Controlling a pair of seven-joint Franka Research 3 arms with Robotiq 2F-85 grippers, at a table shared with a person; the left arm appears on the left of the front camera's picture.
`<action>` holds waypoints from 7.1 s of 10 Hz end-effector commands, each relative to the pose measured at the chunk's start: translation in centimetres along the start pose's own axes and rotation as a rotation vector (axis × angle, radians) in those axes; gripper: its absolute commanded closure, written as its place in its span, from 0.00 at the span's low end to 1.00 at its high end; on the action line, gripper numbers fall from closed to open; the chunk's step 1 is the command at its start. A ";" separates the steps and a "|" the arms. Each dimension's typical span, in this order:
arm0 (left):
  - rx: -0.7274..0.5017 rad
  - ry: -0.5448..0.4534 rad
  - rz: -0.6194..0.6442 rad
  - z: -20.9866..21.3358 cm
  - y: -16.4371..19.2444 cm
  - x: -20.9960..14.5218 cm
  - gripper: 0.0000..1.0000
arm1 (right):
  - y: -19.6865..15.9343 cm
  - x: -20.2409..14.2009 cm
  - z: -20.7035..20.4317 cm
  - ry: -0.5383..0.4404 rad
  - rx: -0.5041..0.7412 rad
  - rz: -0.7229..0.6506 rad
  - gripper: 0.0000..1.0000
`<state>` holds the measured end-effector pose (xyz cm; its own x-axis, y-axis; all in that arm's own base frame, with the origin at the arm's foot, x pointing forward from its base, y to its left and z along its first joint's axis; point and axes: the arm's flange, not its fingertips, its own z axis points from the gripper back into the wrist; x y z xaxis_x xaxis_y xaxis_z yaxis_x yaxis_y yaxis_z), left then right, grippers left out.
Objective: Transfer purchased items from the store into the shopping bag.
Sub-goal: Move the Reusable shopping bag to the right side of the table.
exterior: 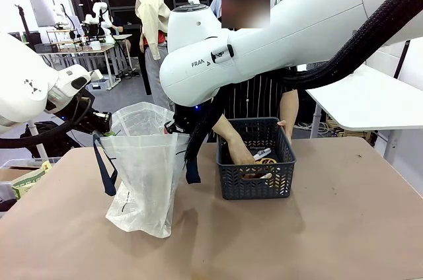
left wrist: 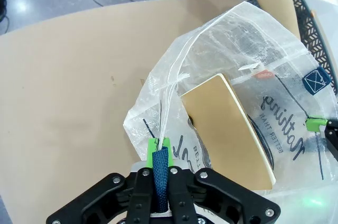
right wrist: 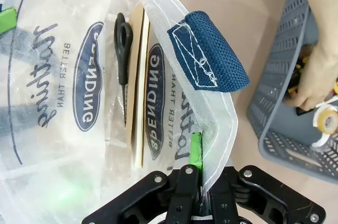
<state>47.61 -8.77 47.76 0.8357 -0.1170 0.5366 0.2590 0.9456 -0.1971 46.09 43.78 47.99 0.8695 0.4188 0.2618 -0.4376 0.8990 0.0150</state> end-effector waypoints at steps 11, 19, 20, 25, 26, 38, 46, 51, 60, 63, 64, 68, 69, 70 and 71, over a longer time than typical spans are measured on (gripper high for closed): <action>0.003 -0.006 -0.006 0.1 0.3 0.1 1.00 | 0.0 -0.2 -0.1 -0.002 -0.002 -0.016 1.00; 0.003 -0.006 -0.006 0.1 0.3 0.1 1.00 | 0.0 -0.2 -0.1 -0.002 -0.002 -0.016 1.00; 0.003 -0.006 -0.006 0.1 0.3 0.1 1.00 | 0.0 -0.2 -0.1 -0.002 -0.002 -0.016 1.00; 0.003 -0.006 -0.006 0.1 0.3 0.1 1.00 | 0.0 -0.2 -0.1 -0.002 -0.002 -0.016 1.00; 0.003 -0.006 -0.006 0.1 0.3 0.1 1.00 | 0.0 -0.2 -0.1 -0.002 -0.002 -0.016 1.00; 0.003 -0.006 -0.006 0.1 0.3 0.1 1.00 | 0.0 -0.2 -0.1 -0.002 -0.002 -0.016 1.00; 0.003 -0.006 -0.006 0.1 0.3 0.1 1.00 | 0.0 -0.2 -0.1 -0.002 -0.002 -0.016 1.00; 0.003 -0.006 -0.006 0.1 0.3 0.1 1.00 | 0.0 -0.2 -0.1 -0.002 -0.002 -0.016 1.00; 0.003 -0.006 -0.006 0.1 0.3 0.1 1.00 | 0.0 -0.2 -0.1 -0.002 -0.002 -0.016 1.00; 0.003 -0.006 -0.006 0.1 0.3 0.1 1.00 | 0.0 -0.2 -0.1 -0.002 -0.002 -0.016 1.00; 0.003 -0.006 -0.006 0.1 0.3 0.1 1.00 | 0.0 -0.2 -0.1 -0.002 -0.002 -0.016 1.00; 0.003 -0.006 -0.006 0.1 0.3 0.1 1.00 | 0.0 -0.2 -0.1 -0.002 -0.002 -0.016 1.00; 0.003 -0.006 -0.006 0.1 0.3 0.1 1.00 | 0.0 -0.2 -0.1 -0.002 -0.002 -0.016 1.00; 0.003 -0.006 -0.006 0.1 0.3 0.1 1.00 | 0.0 -0.2 -0.1 -0.002 -0.002 -0.016 1.00; 0.003 -0.006 -0.006 0.1 0.3 0.1 1.00 | 0.0 -0.2 -0.1 -0.002 -0.002 -0.016 1.00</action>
<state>47.63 -8.71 47.77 0.8358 -0.1157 0.5367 0.2577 0.9458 -0.1975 46.11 43.77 47.99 0.8697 0.4184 0.2618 -0.4372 0.8993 0.0150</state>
